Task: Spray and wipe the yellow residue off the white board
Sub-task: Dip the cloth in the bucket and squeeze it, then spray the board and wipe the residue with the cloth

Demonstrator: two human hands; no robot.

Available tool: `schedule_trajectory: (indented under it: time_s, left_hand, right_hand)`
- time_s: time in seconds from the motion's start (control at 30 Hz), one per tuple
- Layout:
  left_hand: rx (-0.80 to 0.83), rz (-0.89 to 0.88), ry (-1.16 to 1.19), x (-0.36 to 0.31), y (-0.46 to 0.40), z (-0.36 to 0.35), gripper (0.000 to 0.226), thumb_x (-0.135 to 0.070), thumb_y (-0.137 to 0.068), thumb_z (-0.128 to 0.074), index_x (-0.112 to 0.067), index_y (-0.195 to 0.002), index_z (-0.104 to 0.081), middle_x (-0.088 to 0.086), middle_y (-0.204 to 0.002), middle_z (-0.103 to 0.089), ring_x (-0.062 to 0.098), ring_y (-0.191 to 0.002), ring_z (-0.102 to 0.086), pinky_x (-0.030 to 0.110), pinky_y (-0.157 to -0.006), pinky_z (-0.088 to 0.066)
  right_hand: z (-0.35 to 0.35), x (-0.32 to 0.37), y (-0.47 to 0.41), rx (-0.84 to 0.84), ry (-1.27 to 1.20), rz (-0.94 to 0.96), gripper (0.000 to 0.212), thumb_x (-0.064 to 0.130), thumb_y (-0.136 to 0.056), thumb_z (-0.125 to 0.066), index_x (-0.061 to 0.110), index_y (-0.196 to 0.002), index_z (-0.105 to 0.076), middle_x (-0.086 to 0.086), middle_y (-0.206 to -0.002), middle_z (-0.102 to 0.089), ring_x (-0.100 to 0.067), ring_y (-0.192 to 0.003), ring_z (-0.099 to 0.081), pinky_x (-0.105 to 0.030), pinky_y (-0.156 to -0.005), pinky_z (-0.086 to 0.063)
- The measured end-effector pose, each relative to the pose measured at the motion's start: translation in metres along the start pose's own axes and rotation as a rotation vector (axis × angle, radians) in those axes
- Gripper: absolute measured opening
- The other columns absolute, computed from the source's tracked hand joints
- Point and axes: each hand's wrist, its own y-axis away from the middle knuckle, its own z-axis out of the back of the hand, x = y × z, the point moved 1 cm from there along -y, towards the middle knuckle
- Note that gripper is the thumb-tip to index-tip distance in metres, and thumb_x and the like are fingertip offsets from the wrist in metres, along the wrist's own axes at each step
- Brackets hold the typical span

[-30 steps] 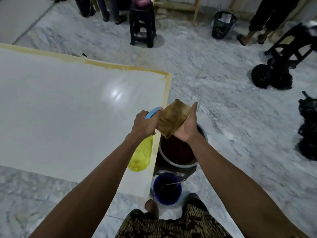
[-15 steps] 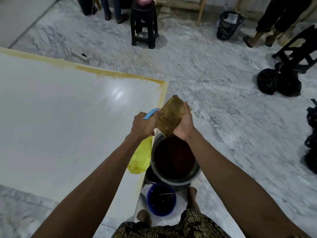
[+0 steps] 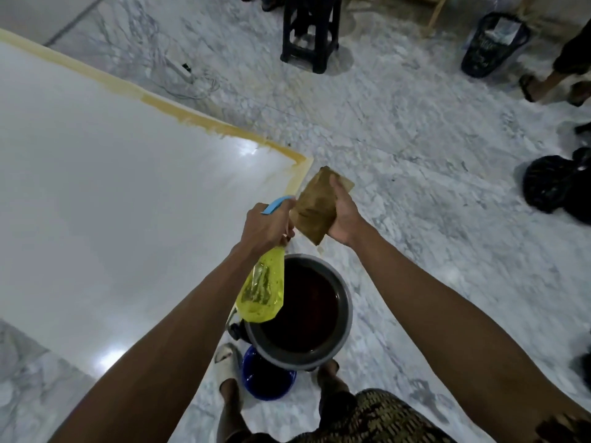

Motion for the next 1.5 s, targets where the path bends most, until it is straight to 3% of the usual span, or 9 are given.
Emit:
schedule_trajectory:
  time_s: [0.07, 0.17, 0.27, 0.4, 0.5, 0.6, 1.07, 1.33, 1.5]
  left_hand:
    - [-0.023, 0.000, 0.003, -0.004, -0.003, 0.001, 0.061, -0.049, -0.102, -0.061, 0.002, -0.072, -0.076, 0.017, -0.073, -0.078, 0.017, -0.049, -0.065, 0.030, -0.060, -0.058]
    - [-0.035, -0.008, 0.042, -0.007, -0.012, 0.008, 0.058, -0.048, -0.100, -0.064, -0.005, -0.063, -0.072, 0.017, -0.072, -0.077, 0.029, -0.059, -0.070, 0.036, -0.061, -0.060]
    - [-0.034, -0.031, 0.081, -0.002, -0.026, 0.021, 0.051, -0.044, -0.101, -0.066, -0.010, -0.063, -0.071, 0.019, -0.072, -0.075, 0.045, -0.071, -0.073, 0.034, -0.054, -0.058]
    - [-0.012, -0.073, 0.051, 0.017, -0.042, 0.038, 0.043, -0.046, -0.103, -0.063, -0.019, -0.071, -0.072, 0.019, -0.077, -0.076, 0.029, -0.054, -0.065, 0.028, -0.050, -0.054]
    - [0.004, -0.091, -0.010, 0.038, -0.051, 0.049, 0.054, -0.049, -0.103, -0.061, -0.009, -0.070, -0.074, 0.015, -0.073, -0.076, 0.023, -0.048, -0.063, 0.030, -0.057, -0.055]
    - [0.039, -0.097, -0.010, 0.058, -0.056, 0.065, 0.044, -0.047, -0.105, -0.060, -0.018, -0.075, -0.074, 0.014, -0.073, -0.076, 0.024, -0.049, -0.063, 0.032, -0.058, -0.056]
    - [0.071, -0.096, -0.023, 0.112, -0.054, 0.126, 0.047, -0.046, -0.106, -0.058, -0.012, -0.078, -0.076, 0.013, -0.074, -0.076, 0.024, -0.052, -0.064, 0.030, -0.059, -0.057]
    - [0.134, -0.176, -0.058, 0.134, -0.031, 0.159, 0.035, -0.044, -0.106, -0.059, -0.016, -0.106, -0.080, 0.017, -0.080, -0.077, 0.025, -0.055, -0.064, 0.032, -0.060, -0.057]
    - [0.206, -0.168, -0.105, 0.152, -0.001, 0.181, 0.055, -0.050, -0.104, -0.059, -0.001, -0.088, -0.079, 0.014, -0.076, -0.077, 0.038, -0.066, -0.072, 0.042, -0.070, -0.062]
  right_hand:
    - [-0.002, 0.012, -0.013, -0.078, 0.132, 0.011, 0.053, 0.060, -0.094, -0.054, 0.012, -0.112, -0.071, -0.011, -0.113, -0.074, -0.028, -0.111, -0.068, -0.047, -0.105, -0.050]
    - [-0.021, 0.035, -0.037, -0.167, 0.513, 0.058, 0.068, 0.064, -0.096, -0.044, 0.006, -0.125, -0.063, -0.010, -0.116, -0.069, -0.026, -0.105, -0.065, -0.041, -0.100, -0.051]
    - [-0.047, 0.055, -0.077, -0.273, 0.897, 0.361, 0.059, 0.063, -0.096, -0.042, 0.013, -0.120, -0.063, -0.008, -0.093, -0.064, -0.022, -0.080, -0.058, -0.030, -0.071, -0.043]
    - [-0.060, 0.055, -0.157, -0.245, 1.519, 0.688, 0.055, 0.052, -0.099, -0.044, 0.021, -0.144, -0.042, -0.006, -0.140, -0.054, -0.030, -0.126, -0.053, -0.047, -0.102, -0.040]
    - [-0.051, 0.010, -0.190, -0.048, 2.085, 0.386, 0.082, 0.066, -0.097, -0.032, 0.020, -0.159, -0.003, -0.010, -0.167, -0.002, -0.034, -0.154, -0.003, -0.059, -0.121, -0.006]
    - [-0.043, -0.014, -0.193, -0.071, 2.039, 0.384, 0.076, 0.062, -0.101, -0.021, 0.023, -0.159, 0.009, -0.006, -0.166, 0.019, -0.031, -0.152, 0.019, -0.055, -0.120, 0.012]
    - [-0.057, -0.052, -0.179, -0.342, 1.930, 0.505, 0.057, 0.055, -0.104, -0.015, 0.037, -0.158, -0.011, -0.003, -0.168, 0.002, -0.030, -0.154, 0.003, -0.057, -0.121, 0.006]
    - [-0.074, -0.134, -0.123, -0.361, 1.901, 0.455, 0.059, 0.056, -0.104, -0.016, 0.037, -0.158, -0.004, -0.003, -0.168, 0.007, -0.031, -0.154, 0.009, -0.056, -0.122, 0.008]
    - [-0.094, -0.201, -0.073, -0.443, 1.878, 0.396, 0.062, 0.056, -0.102, -0.017, 0.036, -0.158, 0.001, -0.004, -0.168, 0.011, -0.030, -0.154, 0.012, -0.056, -0.122, 0.008]
